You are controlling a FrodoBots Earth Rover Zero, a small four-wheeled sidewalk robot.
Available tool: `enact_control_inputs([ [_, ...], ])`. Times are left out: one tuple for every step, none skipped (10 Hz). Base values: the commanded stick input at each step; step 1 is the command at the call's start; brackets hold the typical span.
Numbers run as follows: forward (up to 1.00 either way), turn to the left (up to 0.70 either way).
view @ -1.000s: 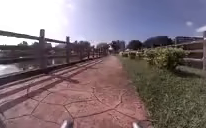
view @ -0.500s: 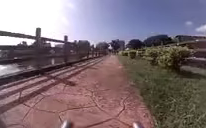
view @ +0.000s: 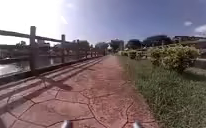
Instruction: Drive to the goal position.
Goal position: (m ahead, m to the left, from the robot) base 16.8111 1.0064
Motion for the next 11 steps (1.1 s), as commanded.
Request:
enact_control_inputs([
  [0.5,0.0],
  [0.5,0.0],
  [0.5,0.0],
  [0.5,0.0],
  [0.5,0.13],
  [0.5,0.35],
  [0.5,0.42],
  [0.5,0.15],
  [0.5,0.0],
  [0.5,0.0],
  [0.5,0.0],
])
